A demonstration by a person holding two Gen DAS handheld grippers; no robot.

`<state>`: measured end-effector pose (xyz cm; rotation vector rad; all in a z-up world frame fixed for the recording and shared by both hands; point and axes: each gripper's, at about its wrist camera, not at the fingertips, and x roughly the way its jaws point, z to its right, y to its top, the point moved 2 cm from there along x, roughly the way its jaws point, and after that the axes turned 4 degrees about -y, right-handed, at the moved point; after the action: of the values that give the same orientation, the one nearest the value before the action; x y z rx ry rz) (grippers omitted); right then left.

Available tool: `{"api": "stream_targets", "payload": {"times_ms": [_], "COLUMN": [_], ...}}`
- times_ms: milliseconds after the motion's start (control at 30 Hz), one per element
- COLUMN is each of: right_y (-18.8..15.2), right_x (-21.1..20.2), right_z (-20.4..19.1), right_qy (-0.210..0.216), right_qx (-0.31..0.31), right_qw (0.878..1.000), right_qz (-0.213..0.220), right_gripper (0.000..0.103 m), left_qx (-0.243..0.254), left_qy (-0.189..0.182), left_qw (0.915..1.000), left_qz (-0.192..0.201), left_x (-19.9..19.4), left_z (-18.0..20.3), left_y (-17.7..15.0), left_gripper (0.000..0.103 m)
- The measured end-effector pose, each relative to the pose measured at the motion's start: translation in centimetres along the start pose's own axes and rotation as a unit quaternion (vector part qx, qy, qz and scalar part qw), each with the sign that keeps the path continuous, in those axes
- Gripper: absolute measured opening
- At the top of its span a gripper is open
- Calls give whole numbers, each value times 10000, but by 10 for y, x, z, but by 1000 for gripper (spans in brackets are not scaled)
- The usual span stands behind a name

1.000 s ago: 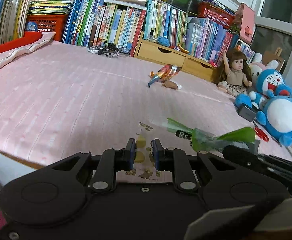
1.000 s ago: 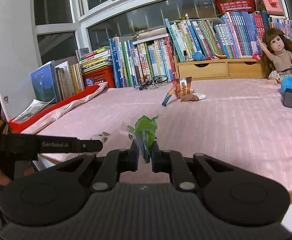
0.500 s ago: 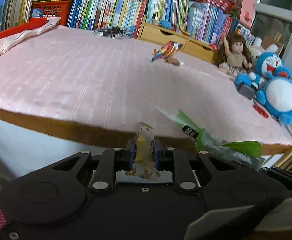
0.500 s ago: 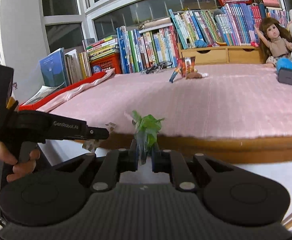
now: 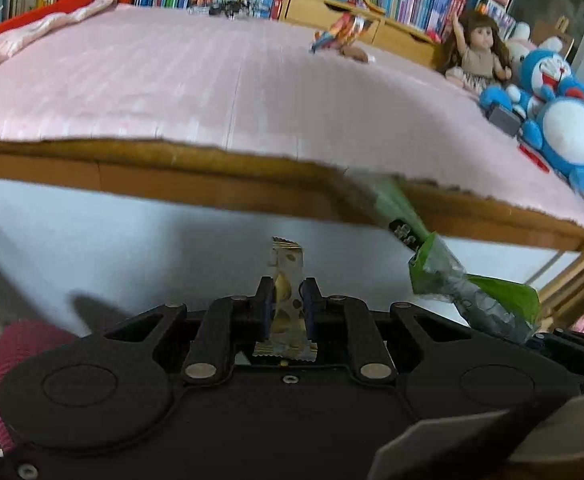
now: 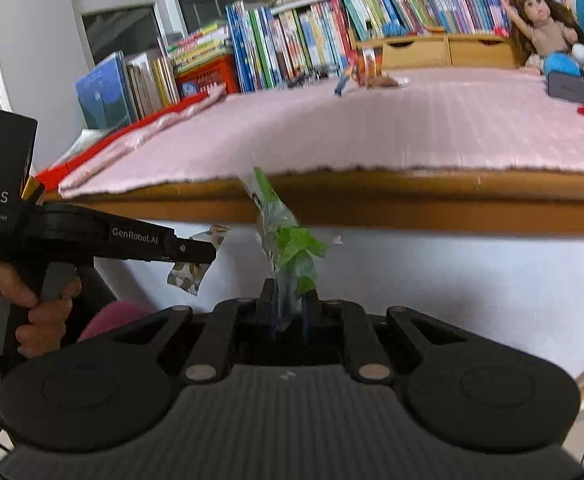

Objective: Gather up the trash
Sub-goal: 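Carry the clear wrapper to the bin with the left tool while the right drops the green wrapper in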

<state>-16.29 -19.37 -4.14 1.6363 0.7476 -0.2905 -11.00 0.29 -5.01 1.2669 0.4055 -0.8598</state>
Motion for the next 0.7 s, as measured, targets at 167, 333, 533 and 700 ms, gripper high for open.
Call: {"api": "stream_targets", "payload": {"times_ms": [167,333,533,700], "right_y": [-13,-21,-25,-24], "right_x": [5,11,18,22], "right_z": [1,0,0,-3], "right_qy": [-79,-149,-152,-125], "right_qx": [57,18,56,2], "right_qw": [9997,9989,9982,9981], "right_qz": [-242,-444,-579,-603], "right_gripper": [16,16,16,17], "left_qx": [-38,-11,122,240], "left_qy": [36,84,193,234], "left_qw": [9996,9983,9959,9941], "left_qz": [-280,-575,-873,-1032], "left_x": [11,22,32,39], "left_z": [-3,-3,0,4], "left_y": [-12,-23,-32,-34], "left_gripper": [14,14,15,16]}}
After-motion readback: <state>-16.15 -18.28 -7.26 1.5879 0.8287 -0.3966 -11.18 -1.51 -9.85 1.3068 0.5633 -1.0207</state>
